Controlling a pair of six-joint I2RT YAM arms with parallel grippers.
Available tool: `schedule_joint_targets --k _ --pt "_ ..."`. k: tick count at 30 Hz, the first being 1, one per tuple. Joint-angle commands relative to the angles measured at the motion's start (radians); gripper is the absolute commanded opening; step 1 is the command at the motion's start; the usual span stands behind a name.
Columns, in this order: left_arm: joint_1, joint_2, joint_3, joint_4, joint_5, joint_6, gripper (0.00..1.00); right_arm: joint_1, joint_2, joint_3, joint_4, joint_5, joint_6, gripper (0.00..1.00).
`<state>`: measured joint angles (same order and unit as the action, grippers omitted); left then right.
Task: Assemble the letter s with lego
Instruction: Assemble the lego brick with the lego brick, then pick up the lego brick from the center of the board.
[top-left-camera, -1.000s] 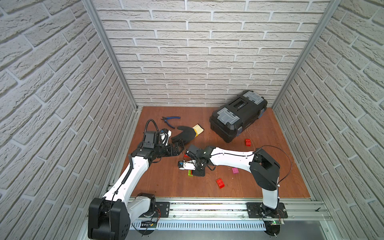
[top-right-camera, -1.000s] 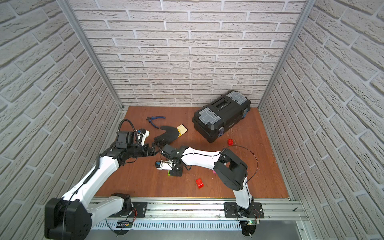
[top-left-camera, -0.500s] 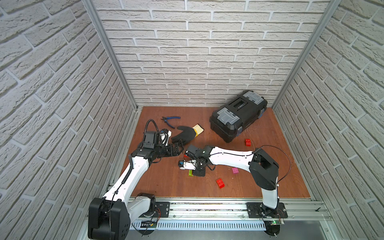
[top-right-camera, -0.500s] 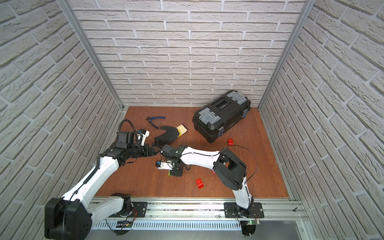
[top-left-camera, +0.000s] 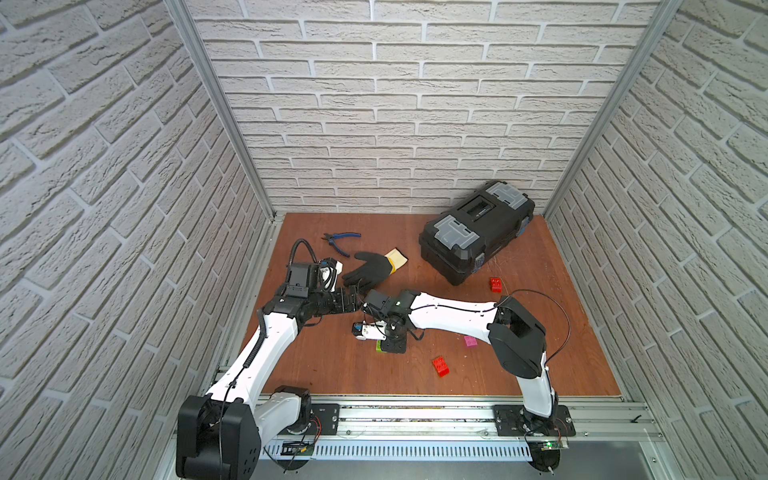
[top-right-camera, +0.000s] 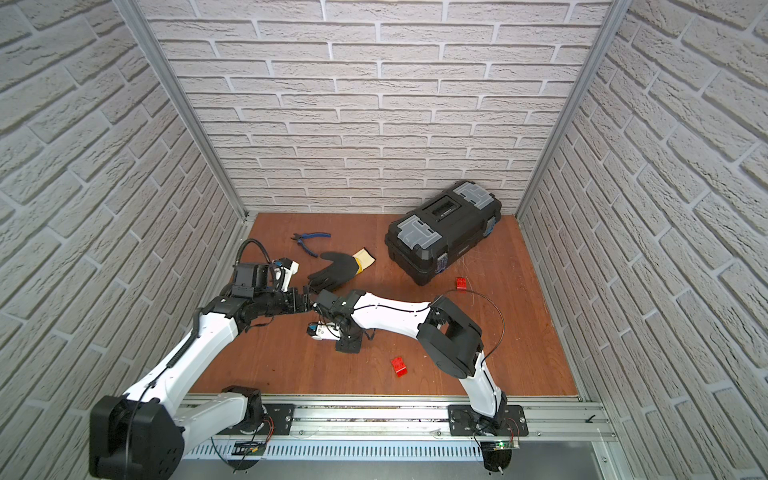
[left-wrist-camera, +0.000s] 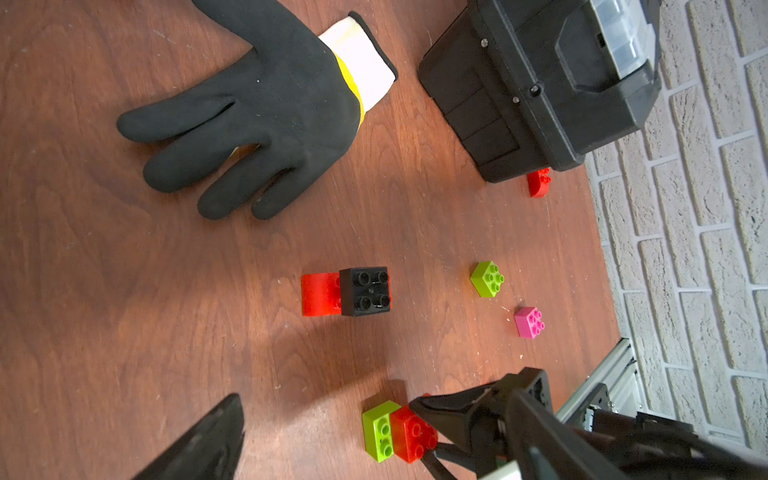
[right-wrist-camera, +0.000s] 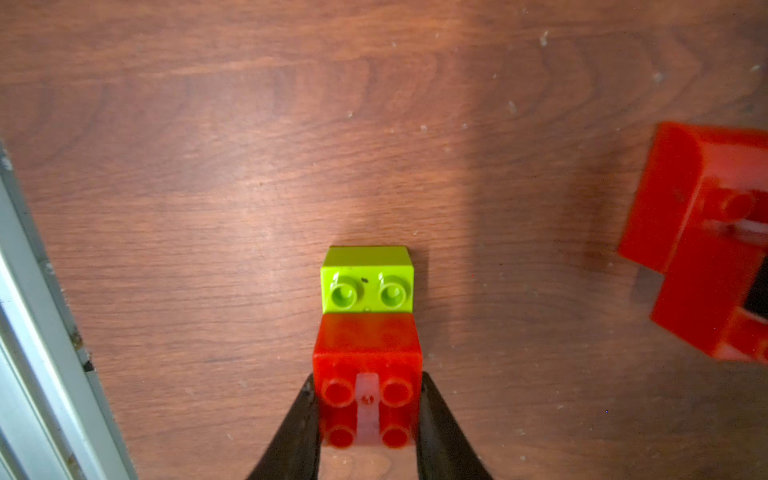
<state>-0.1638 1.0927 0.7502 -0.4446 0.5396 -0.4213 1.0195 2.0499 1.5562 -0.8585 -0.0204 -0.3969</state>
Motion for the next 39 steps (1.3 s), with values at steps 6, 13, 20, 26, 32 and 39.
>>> schedule_joint_targets --k 6,13,20,26,32,39 --pt "0.006 -0.011 -0.011 0.026 0.007 0.007 0.98 0.019 0.059 0.019 -0.094 0.031 0.001 0.26" --pt "0.004 -0.010 -0.011 0.024 0.008 0.009 0.98 0.019 0.061 0.033 -0.095 0.025 -0.003 0.31" --pt "0.006 -0.013 0.001 0.015 0.004 0.014 0.98 0.019 0.022 0.043 -0.082 0.012 -0.015 0.48" --pt "0.006 -0.021 0.008 -0.003 -0.007 0.020 0.98 0.010 -0.021 0.044 -0.063 0.020 -0.022 0.58" --pt "0.006 -0.018 0.021 -0.018 -0.013 0.029 0.98 -0.011 -0.124 -0.021 -0.032 0.015 -0.028 0.62" --pt "-0.027 -0.005 0.072 -0.074 -0.059 0.104 0.98 -0.052 -0.314 -0.193 0.079 -0.055 -0.013 0.68"
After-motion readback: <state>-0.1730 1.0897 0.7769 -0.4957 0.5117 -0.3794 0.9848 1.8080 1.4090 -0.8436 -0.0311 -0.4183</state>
